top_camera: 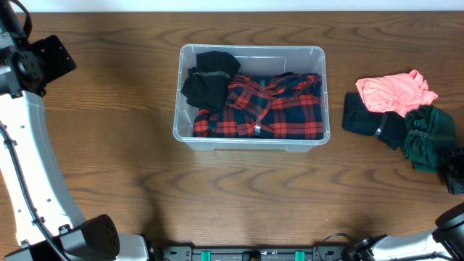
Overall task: Pack container
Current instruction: 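Move the right gripper to the dark green garment and grasp it, then lift the dark green garment and carry it into the container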
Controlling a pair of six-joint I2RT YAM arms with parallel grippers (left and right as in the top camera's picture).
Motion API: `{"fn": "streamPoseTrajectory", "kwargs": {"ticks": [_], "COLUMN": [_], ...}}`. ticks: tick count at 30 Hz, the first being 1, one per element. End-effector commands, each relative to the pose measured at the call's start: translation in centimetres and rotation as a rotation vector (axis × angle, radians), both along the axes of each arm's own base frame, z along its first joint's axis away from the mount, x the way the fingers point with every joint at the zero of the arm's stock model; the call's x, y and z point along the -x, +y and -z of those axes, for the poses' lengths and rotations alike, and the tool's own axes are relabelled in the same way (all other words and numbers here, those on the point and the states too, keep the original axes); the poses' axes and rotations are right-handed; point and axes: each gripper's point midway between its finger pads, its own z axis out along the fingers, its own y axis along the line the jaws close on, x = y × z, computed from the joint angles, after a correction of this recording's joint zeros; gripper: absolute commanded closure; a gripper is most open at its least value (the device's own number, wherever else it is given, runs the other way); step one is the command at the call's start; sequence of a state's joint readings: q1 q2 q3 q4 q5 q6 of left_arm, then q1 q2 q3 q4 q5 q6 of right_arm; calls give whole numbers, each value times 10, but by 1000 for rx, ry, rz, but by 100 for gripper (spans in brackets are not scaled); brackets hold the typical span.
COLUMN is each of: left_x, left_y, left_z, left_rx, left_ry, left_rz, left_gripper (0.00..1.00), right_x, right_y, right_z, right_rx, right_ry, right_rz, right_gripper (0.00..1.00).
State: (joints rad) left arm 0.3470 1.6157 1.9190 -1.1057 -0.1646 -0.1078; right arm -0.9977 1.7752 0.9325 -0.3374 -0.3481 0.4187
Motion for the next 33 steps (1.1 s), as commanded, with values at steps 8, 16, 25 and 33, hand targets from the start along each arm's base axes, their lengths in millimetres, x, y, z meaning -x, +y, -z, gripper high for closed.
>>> {"fn": "streamPoseTrajectory", "kwargs": {"ticks": [8, 16, 25, 33], "left_x": [3, 3, 3, 3], "left_y": [3, 3, 3, 3], "left_z": [1, 1, 1, 1], "left_rx": [0, 0, 0, 0], "left_ry": [4, 4, 4, 4], "left_rz": [-17, -17, -17, -17], "left_gripper": [2, 2, 2, 2], "right_x": [-34, -45, -61, -66], "right_y": [18, 30, 44, 88], "right_z": [6, -2, -82, -202], "right_rx": [57, 42, 91, 216], "right_ry": [0, -35, -226, -470], "right_rz": [-116, -156, -213, -352], "right_gripper": [84, 99, 99, 99]}}
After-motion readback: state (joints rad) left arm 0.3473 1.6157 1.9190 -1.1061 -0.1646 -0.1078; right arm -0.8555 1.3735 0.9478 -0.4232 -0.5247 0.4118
